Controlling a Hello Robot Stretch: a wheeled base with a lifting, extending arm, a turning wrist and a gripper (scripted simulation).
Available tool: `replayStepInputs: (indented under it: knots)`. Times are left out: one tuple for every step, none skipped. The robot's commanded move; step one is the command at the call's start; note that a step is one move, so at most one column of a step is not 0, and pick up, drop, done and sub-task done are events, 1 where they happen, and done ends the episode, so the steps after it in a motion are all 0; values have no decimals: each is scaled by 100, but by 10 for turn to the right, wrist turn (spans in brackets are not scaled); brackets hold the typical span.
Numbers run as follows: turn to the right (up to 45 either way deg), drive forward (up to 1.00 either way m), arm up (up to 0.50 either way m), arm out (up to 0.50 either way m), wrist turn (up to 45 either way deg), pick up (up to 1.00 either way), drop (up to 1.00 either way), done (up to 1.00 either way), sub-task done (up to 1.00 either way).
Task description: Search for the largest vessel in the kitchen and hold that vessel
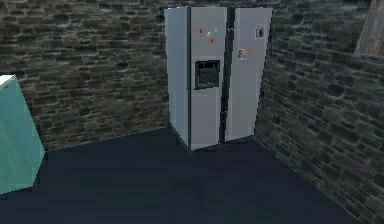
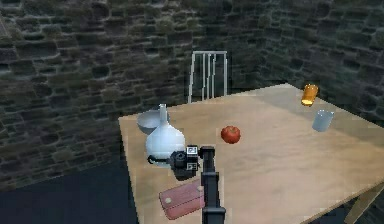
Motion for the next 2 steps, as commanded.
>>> replayStepInputs:
  knots:
    - [0, 0, 10, 0, 0, 0, 0, 0, 0]
    - [0, 0, 0, 0, 0, 0, 0, 100, 0]
